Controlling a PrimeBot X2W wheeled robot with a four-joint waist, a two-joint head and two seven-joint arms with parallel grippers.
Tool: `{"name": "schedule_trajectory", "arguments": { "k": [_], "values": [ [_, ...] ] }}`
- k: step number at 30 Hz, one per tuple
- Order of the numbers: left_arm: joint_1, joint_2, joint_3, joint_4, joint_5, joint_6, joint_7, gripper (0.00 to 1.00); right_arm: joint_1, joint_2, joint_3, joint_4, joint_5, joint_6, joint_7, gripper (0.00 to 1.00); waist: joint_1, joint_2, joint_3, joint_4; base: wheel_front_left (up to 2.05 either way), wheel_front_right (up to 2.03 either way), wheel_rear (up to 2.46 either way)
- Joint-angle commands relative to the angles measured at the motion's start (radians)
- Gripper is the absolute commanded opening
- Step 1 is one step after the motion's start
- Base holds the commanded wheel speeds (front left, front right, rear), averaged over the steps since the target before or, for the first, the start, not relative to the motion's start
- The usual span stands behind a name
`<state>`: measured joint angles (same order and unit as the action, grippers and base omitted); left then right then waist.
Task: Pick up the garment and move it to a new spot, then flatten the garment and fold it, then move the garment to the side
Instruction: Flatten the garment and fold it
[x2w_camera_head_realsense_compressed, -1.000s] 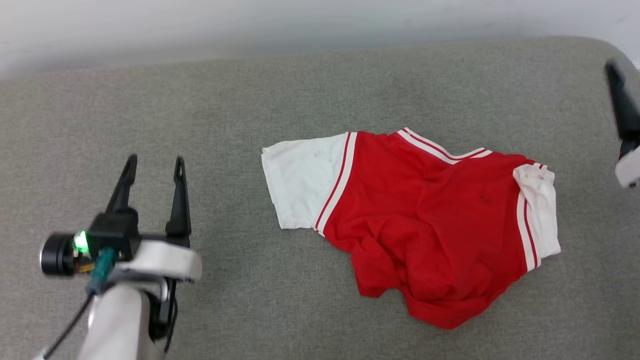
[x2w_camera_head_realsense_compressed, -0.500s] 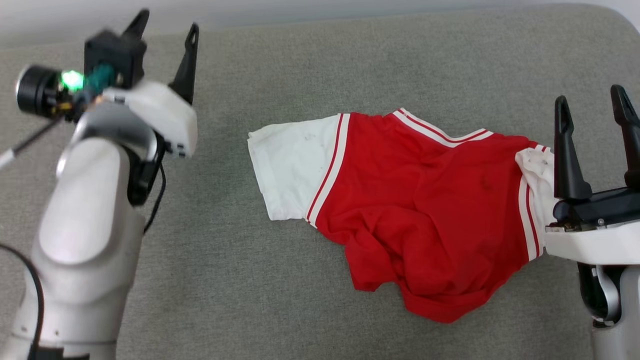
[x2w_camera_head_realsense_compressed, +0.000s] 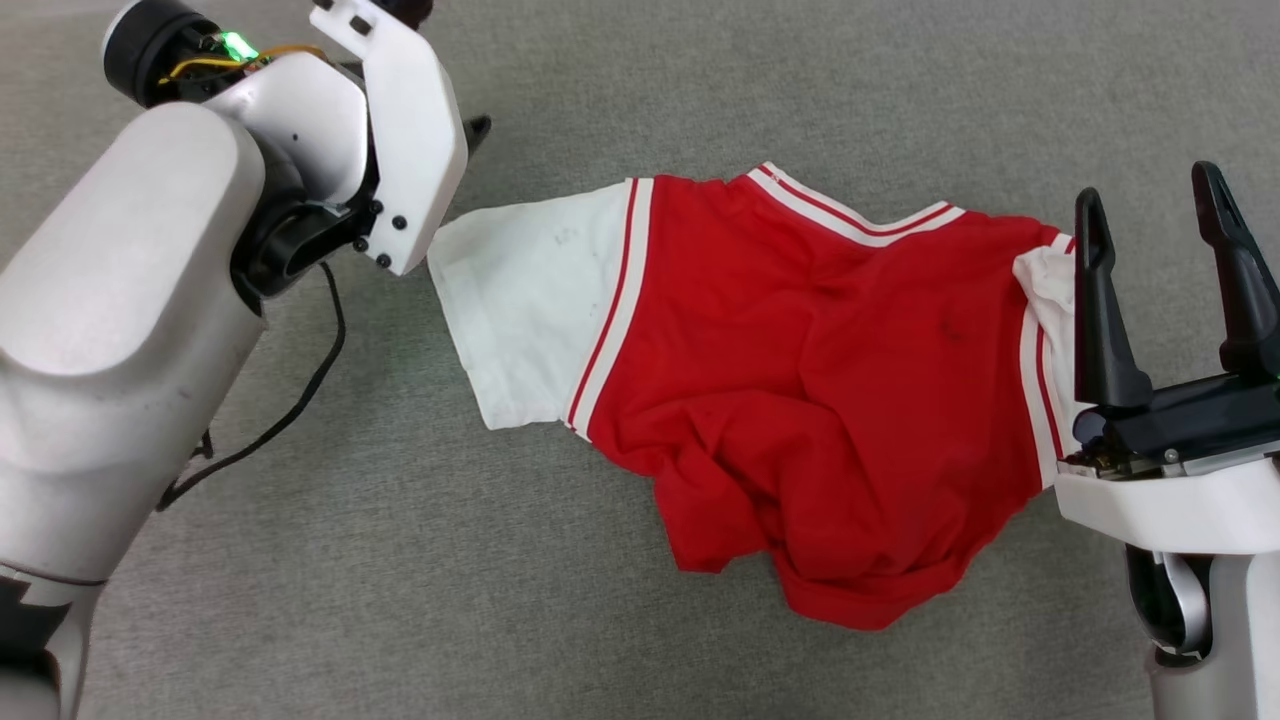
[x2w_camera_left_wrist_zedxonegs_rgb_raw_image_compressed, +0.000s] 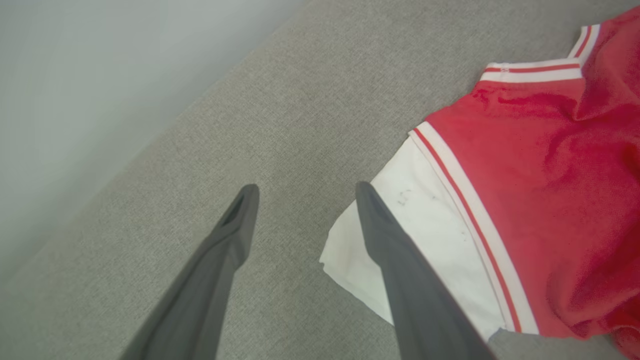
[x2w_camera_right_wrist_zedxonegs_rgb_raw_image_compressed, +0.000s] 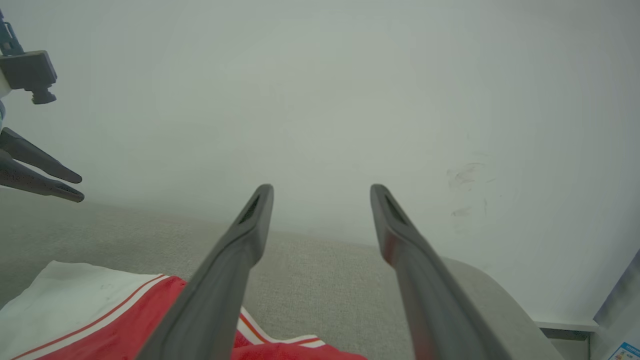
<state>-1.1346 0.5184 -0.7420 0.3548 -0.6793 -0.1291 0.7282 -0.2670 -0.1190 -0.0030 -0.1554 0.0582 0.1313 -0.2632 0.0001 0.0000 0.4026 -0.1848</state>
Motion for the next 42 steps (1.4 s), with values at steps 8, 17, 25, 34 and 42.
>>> {"name": "schedule_trajectory", "arguments": {
  "k": [8,17,25,34,42],
  "values": [
    [-0.082,0.055,-0.199,0.021,-0.171,0.001,0.214,1.0,-0.033,0.014,0.018,0.001,-0.019,-0.001,-0.002,1.0,-0.0001,0.0,0.068,-0.042,0.0,0.0,0.0],
    [-0.058,0.095,-0.446,0.096,-0.22,0.001,0.259,0.3,-0.056,0.019,0.034,0.017,-0.027,-0.001,-0.002,1.0,-0.0001,0.0,0.101,-0.047,0.0,0.0,0.0],
    [-0.145,0.117,-0.477,0.069,-0.261,0.001,0.134,0.0,-0.037,0.009,0.031,0.032,-0.03,-0.001,-0.002,1.0,-0.0001,0.0,0.037,0.005,0.0,0.0,0.0],
    [-0.109,0.277,-0.473,0.052,-0.318,0.004,0.059,0.0,0.011,0.017,0.003,0.046,-0.029,-0.001,-0.002,1.0,-0.0001,0.0,-0.016,0.065,0.0,0.0,0.0],
    [0.013,0.377,-0.469,0.105,-0.379,0.048,0.029,0.0,0.024,0.019,-0.011,0.062,-0.024,-0.001,-0.002,1.0,-0.0001,0.0,-0.019,0.077,0.0,0.0,0.0]
  ]
}}
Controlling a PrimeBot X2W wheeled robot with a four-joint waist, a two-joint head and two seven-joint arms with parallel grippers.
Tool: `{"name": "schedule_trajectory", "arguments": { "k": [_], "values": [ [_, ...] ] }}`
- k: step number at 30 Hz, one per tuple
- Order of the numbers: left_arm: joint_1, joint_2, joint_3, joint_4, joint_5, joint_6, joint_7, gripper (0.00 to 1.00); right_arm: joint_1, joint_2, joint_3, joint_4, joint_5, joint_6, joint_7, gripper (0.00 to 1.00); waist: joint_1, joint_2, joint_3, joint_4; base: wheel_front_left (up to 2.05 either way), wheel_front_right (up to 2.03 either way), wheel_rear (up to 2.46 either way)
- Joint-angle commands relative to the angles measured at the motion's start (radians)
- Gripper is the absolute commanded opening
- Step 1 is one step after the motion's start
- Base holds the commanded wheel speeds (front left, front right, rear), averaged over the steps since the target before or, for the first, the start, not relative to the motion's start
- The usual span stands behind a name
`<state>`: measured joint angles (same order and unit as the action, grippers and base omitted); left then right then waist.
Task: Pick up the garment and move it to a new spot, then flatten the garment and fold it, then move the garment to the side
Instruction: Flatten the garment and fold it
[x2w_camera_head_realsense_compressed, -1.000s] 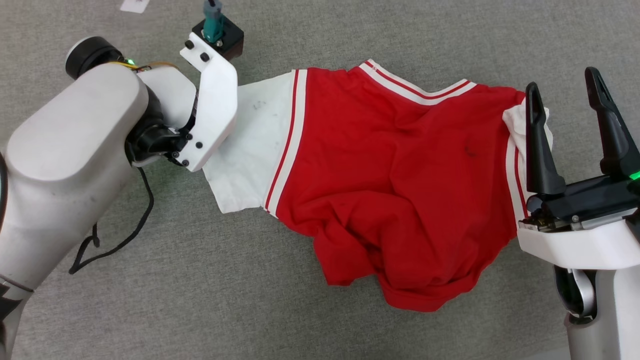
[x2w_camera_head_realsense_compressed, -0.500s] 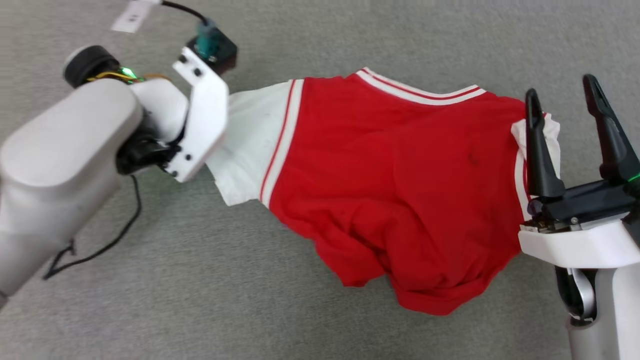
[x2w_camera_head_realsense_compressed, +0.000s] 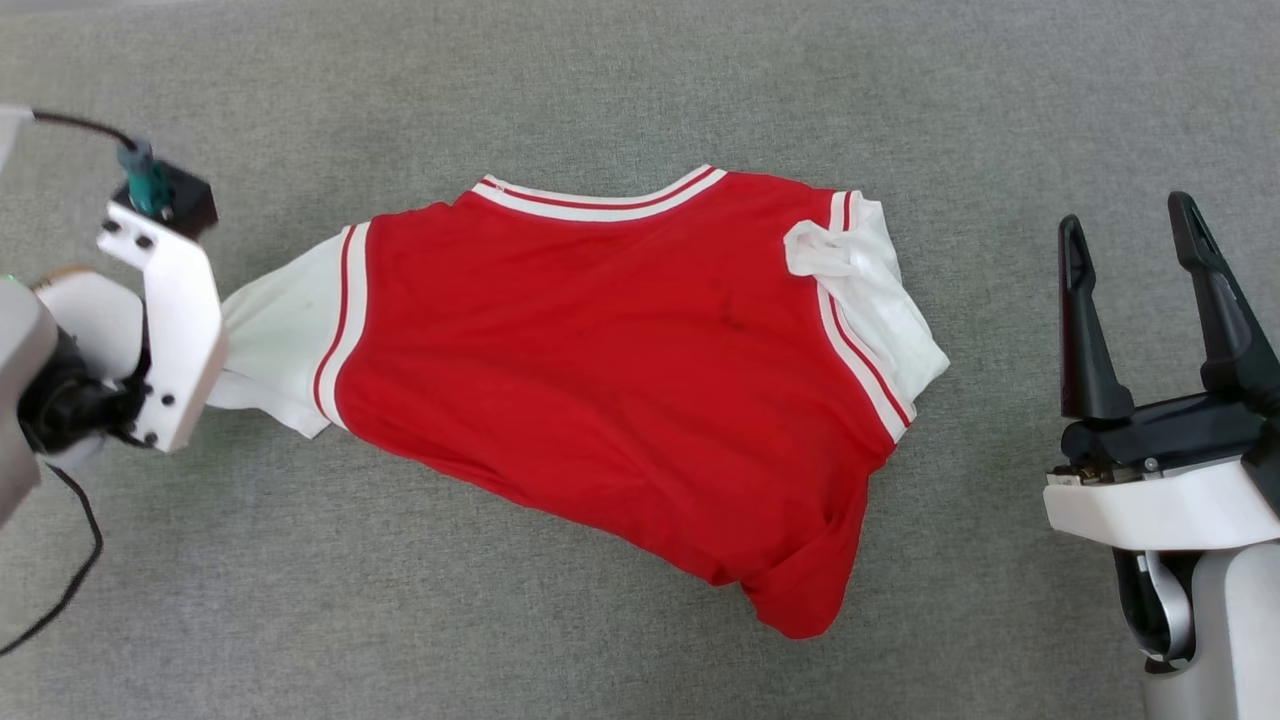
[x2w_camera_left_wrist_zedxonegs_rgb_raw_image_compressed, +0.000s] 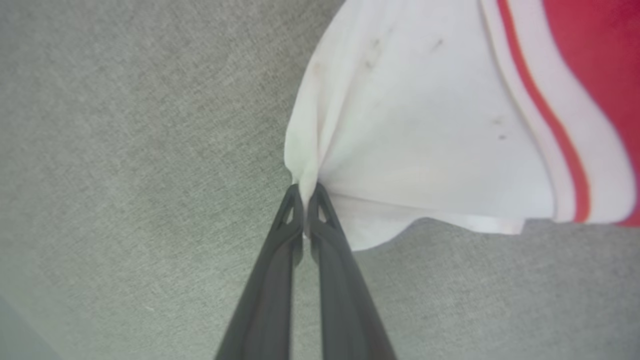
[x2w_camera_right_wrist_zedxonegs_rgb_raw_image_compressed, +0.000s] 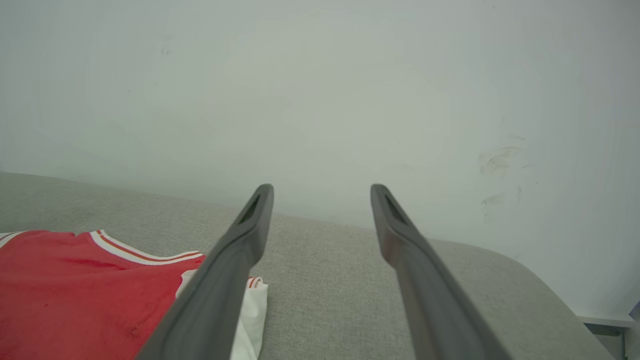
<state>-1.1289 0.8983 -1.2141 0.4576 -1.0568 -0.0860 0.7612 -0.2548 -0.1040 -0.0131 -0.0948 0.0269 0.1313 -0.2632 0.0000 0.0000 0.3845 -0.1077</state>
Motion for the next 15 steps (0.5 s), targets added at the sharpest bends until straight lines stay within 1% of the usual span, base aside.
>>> {"name": "schedule_trajectory", "arguments": {
  "k": [1,2,3,4,8,10,15],
  "values": [
    [0.017,-0.006,0.007,0.009,-0.005,0.011,-0.019,0.0,0.013,0.004,-0.001,0.005,0.007,-0.001,-0.002,1.0,0.0,0.0,-0.002,0.001,0.0,0.0,0.0],
    [0.025,-0.01,0.01,0.013,-0.009,0.015,-0.034,0.09,0.014,0.004,0.0,0.008,0.006,-0.001,-0.002,1.0,0.0,0.0,-0.004,0.002,0.0,0.0,0.0],
    [0.035,-0.015,0.011,0.018,-0.011,0.017,-0.047,0.47,0.015,0.003,-0.001,0.011,0.007,-0.001,-0.002,1.0,0.0,0.0,-0.007,0.003,0.0,0.0,0.0],
    [0.037,-0.019,0.014,0.02,-0.007,0.02,-0.064,1.0,0.015,0.002,-0.001,0.014,0.007,-0.001,-0.002,1.0,0.0,0.0,-0.01,0.004,0.0,0.0,0.0],
    [0.001,-0.024,0.034,0.023,0.003,0.022,-0.105,1.0,0.017,-0.002,-0.003,0.022,0.008,-0.001,-0.002,1.0,0.0,0.0,-0.024,0.006,0.0,0.0,0.0],
    [-0.021,-0.019,0.043,0.019,0.009,0.02,-0.107,1.0,0.021,-0.001,-0.004,0.024,0.009,-0.001,-0.002,1.0,0.0,0.0,-0.029,0.005,0.0,0.0,0.0],
    [-0.067,0.0,0.041,0.006,0.019,0.013,-0.063,1.0,0.022,0.003,-0.002,0.018,0.012,-0.001,-0.002,1.0,0.0,0.0,-0.024,-0.006,0.0,0.0,0.0]
  ]
}}
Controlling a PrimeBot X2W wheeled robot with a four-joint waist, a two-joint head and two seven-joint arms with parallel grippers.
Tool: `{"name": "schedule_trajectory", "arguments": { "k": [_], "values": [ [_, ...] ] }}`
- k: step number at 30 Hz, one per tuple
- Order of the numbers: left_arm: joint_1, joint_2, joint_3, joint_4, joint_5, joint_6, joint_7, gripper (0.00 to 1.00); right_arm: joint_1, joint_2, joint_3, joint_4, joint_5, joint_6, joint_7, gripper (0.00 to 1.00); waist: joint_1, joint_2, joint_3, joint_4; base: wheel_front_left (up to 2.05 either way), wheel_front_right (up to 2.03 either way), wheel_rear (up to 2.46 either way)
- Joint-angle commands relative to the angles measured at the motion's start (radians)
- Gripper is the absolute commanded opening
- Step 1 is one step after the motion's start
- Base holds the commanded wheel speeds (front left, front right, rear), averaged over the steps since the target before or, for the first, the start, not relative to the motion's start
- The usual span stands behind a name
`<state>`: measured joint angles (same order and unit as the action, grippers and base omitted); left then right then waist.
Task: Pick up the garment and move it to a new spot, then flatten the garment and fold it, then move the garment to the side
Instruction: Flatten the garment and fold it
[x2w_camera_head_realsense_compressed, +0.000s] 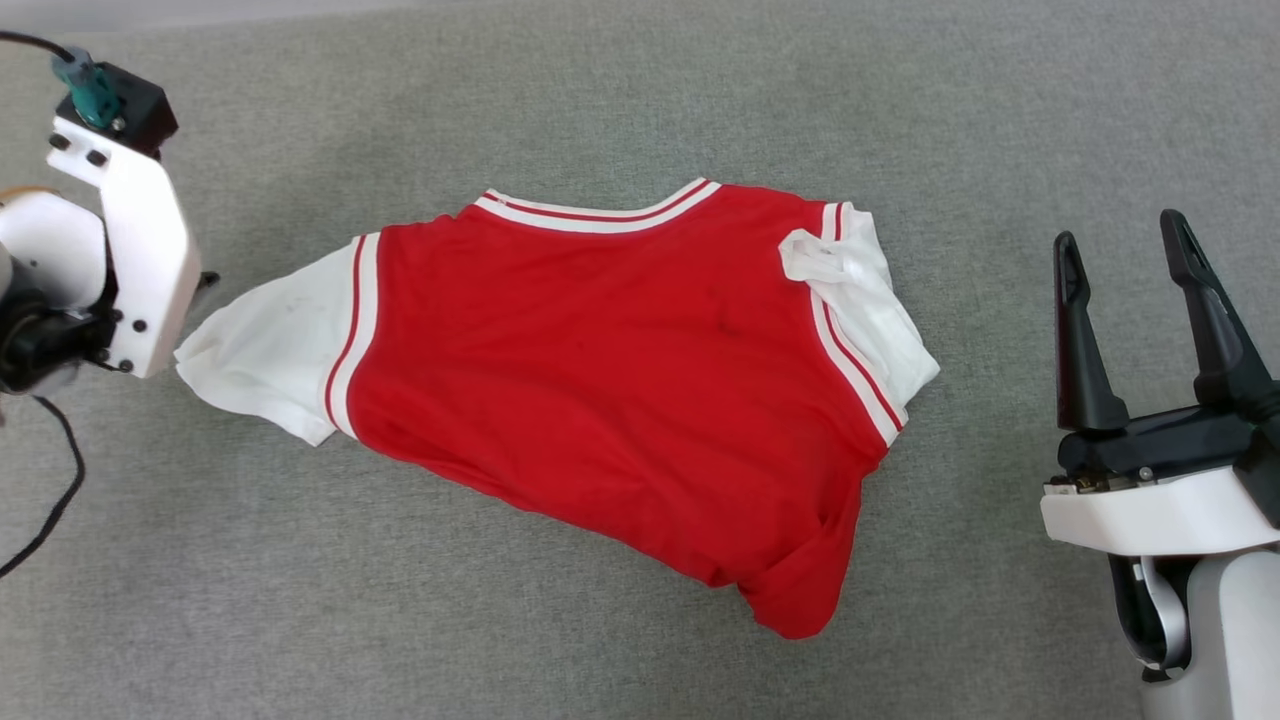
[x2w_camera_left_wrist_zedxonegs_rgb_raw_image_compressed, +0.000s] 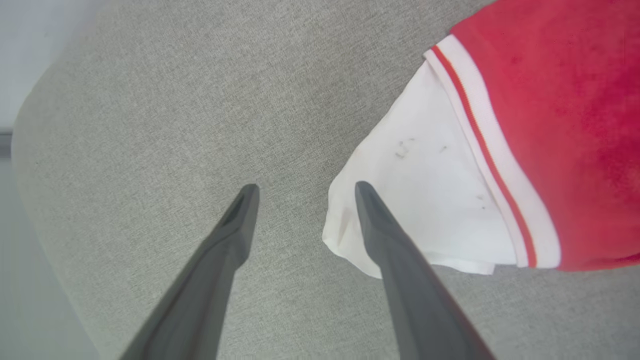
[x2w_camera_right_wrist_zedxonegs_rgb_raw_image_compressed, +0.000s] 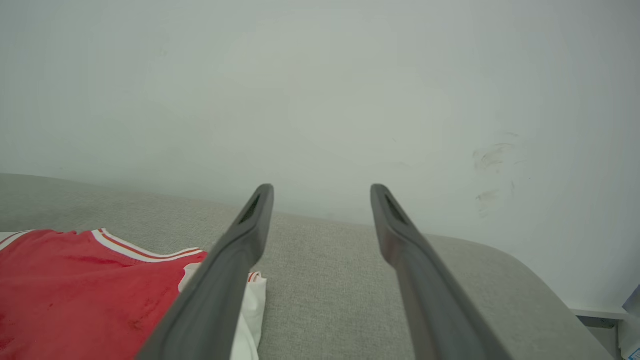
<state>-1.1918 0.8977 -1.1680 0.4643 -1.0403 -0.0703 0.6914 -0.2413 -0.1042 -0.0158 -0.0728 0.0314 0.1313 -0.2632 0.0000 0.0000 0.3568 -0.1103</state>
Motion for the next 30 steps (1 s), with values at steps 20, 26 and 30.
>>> {"name": "schedule_trajectory", "arguments": {
  "k": [20,26,30],
  "values": [
    [0.054,-0.052,-0.042,0.054,0.012,-0.019,-0.006,0.0,-0.017,-0.001,0.007,-0.001,-0.001,-0.001,-0.002,1.0,0.0,0.0,0.045,-0.044,0.0,0.0,0.0],
    [-0.05,-0.069,0.015,0.029,0.051,-0.034,-0.141,0.0,-0.009,-0.002,0.005,-0.005,0.001,-0.001,-0.002,1.0,0.0,0.0,0.034,-0.043,0.0,0.0,0.0],
    [-0.113,-0.119,0.026,0.037,0.083,-0.039,-0.191,0.0,-0.02,0.001,0.012,-0.01,0.002,-0.001,-0.002,1.0,0.0,0.0,0.044,-0.051,0.0,0.0,0.0]
  ]
}}
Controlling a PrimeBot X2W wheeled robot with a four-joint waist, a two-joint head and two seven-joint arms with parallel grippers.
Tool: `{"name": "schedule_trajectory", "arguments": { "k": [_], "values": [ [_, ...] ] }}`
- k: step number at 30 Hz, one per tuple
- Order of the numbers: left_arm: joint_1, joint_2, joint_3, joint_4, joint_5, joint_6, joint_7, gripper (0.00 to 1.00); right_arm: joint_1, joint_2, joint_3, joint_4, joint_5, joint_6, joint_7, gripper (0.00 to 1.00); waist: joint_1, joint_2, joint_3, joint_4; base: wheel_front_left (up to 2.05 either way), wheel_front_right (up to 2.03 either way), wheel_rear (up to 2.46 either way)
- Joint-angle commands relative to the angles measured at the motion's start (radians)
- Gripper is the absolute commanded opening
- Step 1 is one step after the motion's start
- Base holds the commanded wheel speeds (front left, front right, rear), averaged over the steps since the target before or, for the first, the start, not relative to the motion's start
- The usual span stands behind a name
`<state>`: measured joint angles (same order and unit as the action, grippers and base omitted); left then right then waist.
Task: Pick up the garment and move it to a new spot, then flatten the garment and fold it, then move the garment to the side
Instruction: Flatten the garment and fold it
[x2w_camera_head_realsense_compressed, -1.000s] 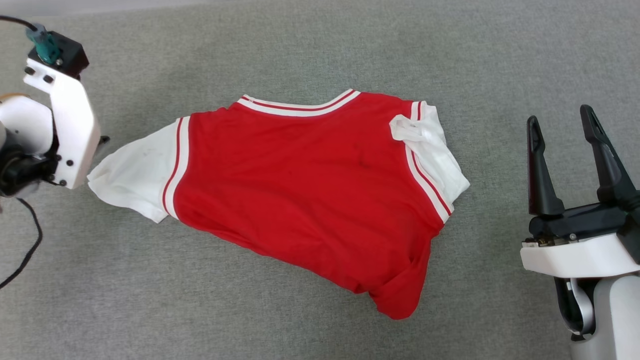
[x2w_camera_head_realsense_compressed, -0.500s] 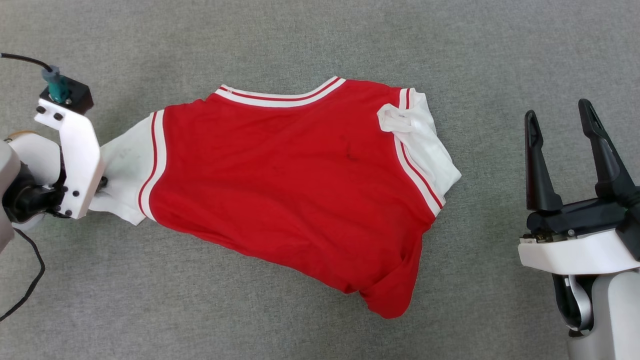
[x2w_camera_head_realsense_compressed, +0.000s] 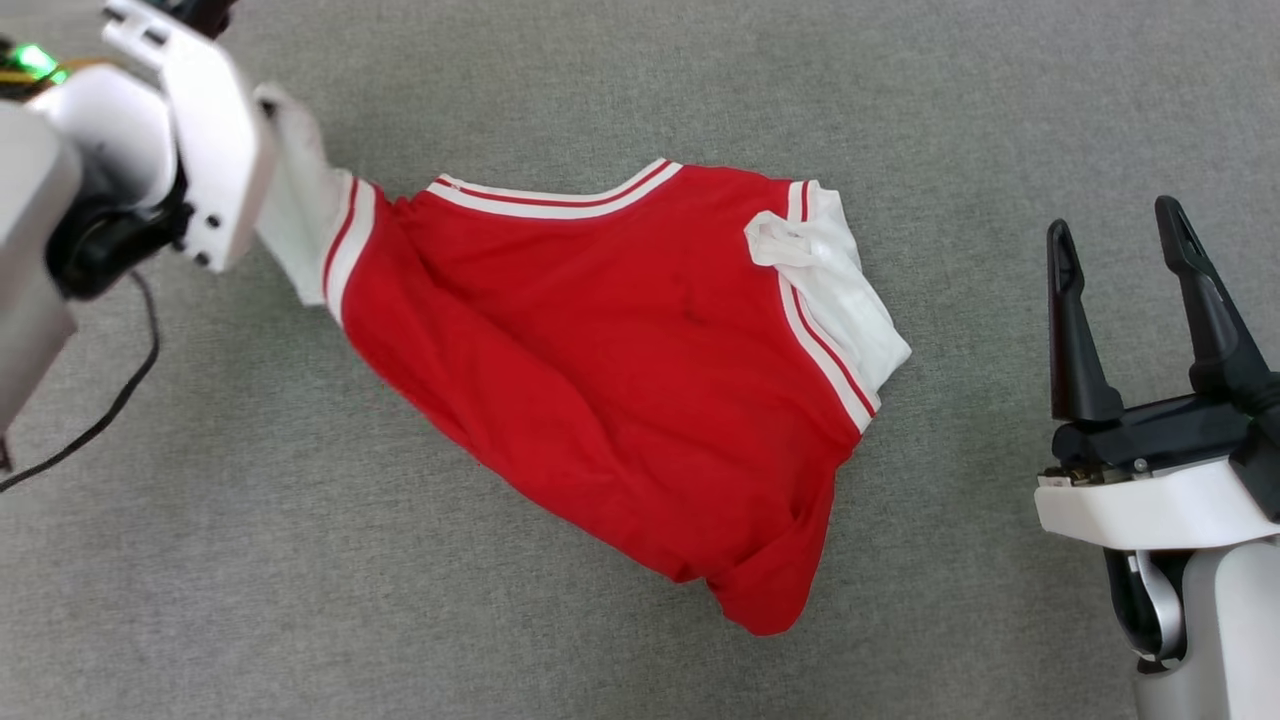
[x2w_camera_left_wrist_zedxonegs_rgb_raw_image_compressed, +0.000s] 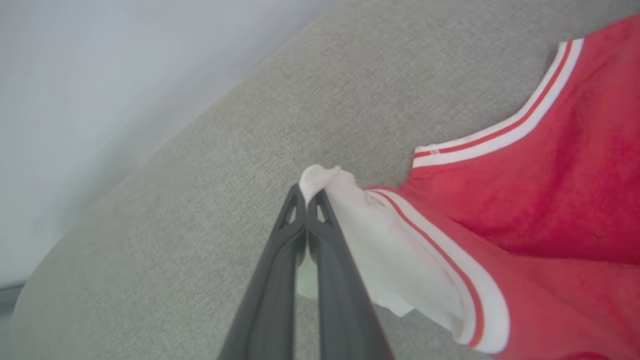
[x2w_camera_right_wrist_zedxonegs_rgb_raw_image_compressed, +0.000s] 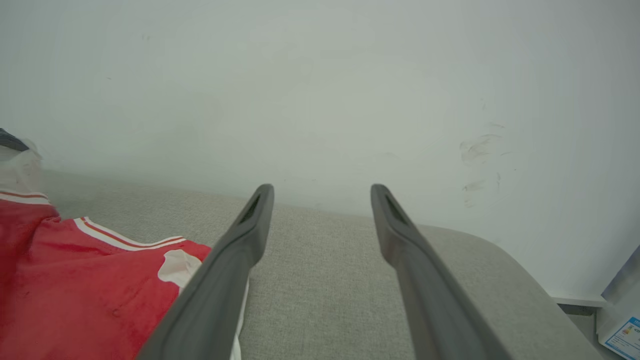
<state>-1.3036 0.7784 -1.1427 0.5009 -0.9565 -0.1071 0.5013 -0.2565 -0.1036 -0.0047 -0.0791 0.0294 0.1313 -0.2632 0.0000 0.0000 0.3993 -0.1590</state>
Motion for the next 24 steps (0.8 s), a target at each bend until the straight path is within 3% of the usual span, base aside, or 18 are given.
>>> {"name": "schedule_trajectory", "arguments": {
  "k": [1,9,17,18,19,20,24],
  "values": [
    [-0.01,-0.015,-0.005,0.005,0.009,-0.003,-0.005,0.0,-0.008,0.002,0.004,-0.005,0.004,-0.001,-0.002,1.0,0.0,0.0,0.007,-0.005,0.0,0.0,0.0],
    [0.02,-0.119,-0.065,0.083,0.034,-0.012,-0.006,0.0,-0.023,0.018,0.011,-0.005,0.004,-0.001,-0.002,1.0,0.0,0.0,0.052,-0.046,0.0,0.0,0.0],
    [0.088,-0.119,-0.117,0.196,0.061,-0.018,0.045,0.0,-0.019,0.03,-0.001,-0.006,-0.001,-0.001,-0.002,1.0,0.0,0.0,0.059,-0.062,0.0,0.0,0.0],
    [0.087,-0.118,-0.117,0.202,0.058,-0.017,0.04,0.18,-0.016,0.03,-0.006,-0.005,-0.001,-0.001,-0.002,1.0,0.0,0.0,0.055,-0.057,0.0,0.0,0.0],
    [0.08,-0.116,-0.116,0.204,0.062,-0.017,0.026,0.77,-0.014,0.031,-0.011,-0.005,-0.004,-0.001,-0.002,1.0,0.0,0.0,0.051,-0.052,0.0,0.0,0.0],
    [0.066,-0.113,-0.114,0.206,0.072,-0.017,0.011,1.0,-0.013,0.032,-0.013,-0.004,-0.004,-0.001,-0.002,1.0,0.0,0.0,0.046,-0.046,0.0,0.0,0.0],
    [0.009,-0.122,-0.1,0.178,0.087,-0.019,-0.048,1.0,-0.005,0.034,-0.014,0.001,-0.004,-0.001,-0.002,1.0,0.0,0.0,0.017,-0.024,0.0,0.0,0.0]
  ]
}}
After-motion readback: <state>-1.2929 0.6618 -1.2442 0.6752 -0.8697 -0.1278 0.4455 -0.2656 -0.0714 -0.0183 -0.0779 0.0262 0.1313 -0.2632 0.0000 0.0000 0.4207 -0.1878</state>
